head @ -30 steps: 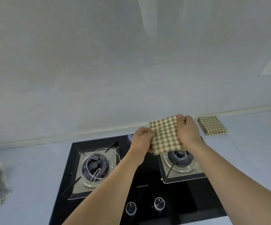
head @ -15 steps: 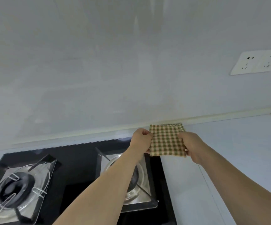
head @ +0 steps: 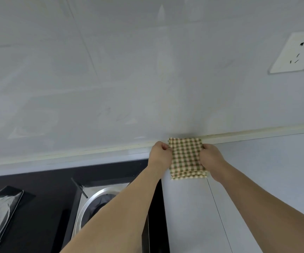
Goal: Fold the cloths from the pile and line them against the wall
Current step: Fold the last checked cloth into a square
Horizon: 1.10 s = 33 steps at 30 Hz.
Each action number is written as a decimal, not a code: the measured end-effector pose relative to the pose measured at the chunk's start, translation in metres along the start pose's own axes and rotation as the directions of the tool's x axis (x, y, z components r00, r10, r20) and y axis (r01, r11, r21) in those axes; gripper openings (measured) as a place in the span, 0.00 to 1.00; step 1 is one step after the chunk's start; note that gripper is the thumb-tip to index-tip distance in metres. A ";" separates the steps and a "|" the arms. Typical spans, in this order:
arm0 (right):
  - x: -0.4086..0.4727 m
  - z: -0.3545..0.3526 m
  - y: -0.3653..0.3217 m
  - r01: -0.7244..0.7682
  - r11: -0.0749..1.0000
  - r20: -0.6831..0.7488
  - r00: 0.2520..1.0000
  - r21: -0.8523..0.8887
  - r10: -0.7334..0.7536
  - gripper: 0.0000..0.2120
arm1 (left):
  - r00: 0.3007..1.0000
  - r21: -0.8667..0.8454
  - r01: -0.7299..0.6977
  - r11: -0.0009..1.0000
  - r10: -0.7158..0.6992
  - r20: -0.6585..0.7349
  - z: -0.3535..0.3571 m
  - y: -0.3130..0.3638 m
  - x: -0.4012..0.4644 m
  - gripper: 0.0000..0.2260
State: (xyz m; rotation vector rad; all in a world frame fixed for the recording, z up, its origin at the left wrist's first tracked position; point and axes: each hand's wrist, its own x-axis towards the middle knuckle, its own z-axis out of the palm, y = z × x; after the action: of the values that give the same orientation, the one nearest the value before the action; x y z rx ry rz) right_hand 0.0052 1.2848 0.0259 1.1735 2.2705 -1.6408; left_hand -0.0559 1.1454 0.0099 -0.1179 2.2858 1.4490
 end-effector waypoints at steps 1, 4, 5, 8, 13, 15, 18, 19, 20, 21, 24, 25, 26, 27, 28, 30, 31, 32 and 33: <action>0.001 0.001 0.003 -0.001 1.000 0.004 1.000 -0.016 0.001 0.16 | 1.000 0.029 -0.003 1.000 0.003 -0.006 0.001 -0.001 0.001 0.03; -0.003 0.001 0.005 -0.017 0.999 0.005 1.000 -0.044 0.017 0.12 | 1.000 0.118 0.003 0.993 -0.002 -0.008 0.000 -0.004 -0.001 0.04; -0.006 0.001 0.004 -0.008 0.998 -0.002 1.000 -0.056 0.008 0.13 | 1.000 0.154 0.005 0.988 -0.006 0.001 -0.002 -0.003 -0.004 0.05; -0.024 -0.001 0.001 0.045 0.991 -0.033 0.998 -0.129 -0.050 0.25 | 1.000 0.246 -0.007 0.969 -0.001 0.030 -0.009 0.000 -0.015 0.08; -0.073 0.001 -0.012 0.168 0.963 -0.012 0.985 -0.211 -0.174 0.19 | 0.996 0.344 -0.079 0.935 0.059 0.069 -0.036 0.013 -0.062 0.15; -0.095 0.005 -0.020 0.225 0.942 0.006 0.973 -0.249 -0.230 0.22 | 0.989 0.391 -0.146 0.909 0.130 0.068 -0.051 0.014 -0.081 0.15; -0.129 0.016 -0.033 0.302 0.903 0.025 0.951 -0.305 -0.310 0.23 | 0.956 0.495 -0.275 0.824 0.287 0.053 -0.077 0.007 -0.107 0.12; -0.141 0.021 -0.036 0.328 0.889 0.033 0.941 -0.320 -0.336 0.24 | 0.944 0.542 -0.300 0.785 0.327 0.049 -0.087 0.003 -0.115 0.13; -0.153 0.026 -0.037 0.350 0.872 0.043 0.933 -0.342 -0.357 0.24 | 0.929 0.587 -0.324 0.742 0.367 0.049 -0.098 -0.002 -0.124 0.14; -0.164 0.031 -0.038 0.366 0.852 0.052 0.926 -0.373 -0.375 0.25 | 0.910 0.623 -0.350 0.699 0.411 0.051 -0.109 -0.007 -0.132 0.15; -0.198 0.046 -0.047 0.402 0.802 0.063 0.906 -0.442 -0.419 0.26 | 0.853 0.690 -0.415 0.593 0.516 0.070 -0.145 -0.017 -0.155 0.16; -0.208 0.052 -0.051 0.411 0.794 0.061 0.900 -0.448 -0.432 0.26 | 0.840 0.702 -0.427 0.570 0.538 0.074 -0.158 -0.020 -0.162 0.17; -0.218 0.060 -0.056 0.426 0.783 0.060 0.891 -0.453 -0.450 0.26 | 0.831 0.713 -0.428 0.555 0.552 0.069 -0.173 -0.023 -0.167 0.16; -0.227 0.069 -0.062 0.441 0.771 0.061 0.882 -0.459 -0.468 0.26 | 0.823 0.725 -0.426 0.541 0.564 0.062 -0.189 -0.026 -0.172 0.16; -0.236 0.080 -0.068 0.452 0.761 0.062 0.874 -0.466 -0.481 0.26 | 0.813 0.739 -0.426 0.522 0.579 0.060 -0.205 -0.029 -0.175 0.16; -0.253 0.104 -0.081 0.478 0.741 0.067 0.857 -0.472 -0.510 0.26 | 0.793 0.763 -0.433 0.481 0.606 0.068 -0.239 -0.035 -0.180 0.16; -0.261 0.117 -0.087 0.492 0.734 0.072 0.849 -0.468 -0.524 0.26 | 0.783 0.767 -0.438 0.468 0.619 0.069 -0.256 -0.038 -0.182 0.16; -0.270 0.132 -0.093 0.502 0.728 0.077 0.843 -0.466 -0.533 0.26 | 0.774 0.770 -0.442 0.461 0.630 0.067 -0.274 -0.041 -0.184 0.17; -0.280 0.148 -0.100 0.508 0.725 0.082 0.840 -0.465 -0.536 0.26 | 0.765 0.773 -0.444 0.452 0.641 0.064 -0.292 -0.045 -0.186 0.17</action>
State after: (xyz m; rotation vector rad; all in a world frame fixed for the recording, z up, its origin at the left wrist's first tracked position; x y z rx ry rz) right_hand 0.0868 1.0018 0.1796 0.4856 2.9925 -1.0393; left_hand 0.0357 0.8394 0.1515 0.8389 3.1209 0.5401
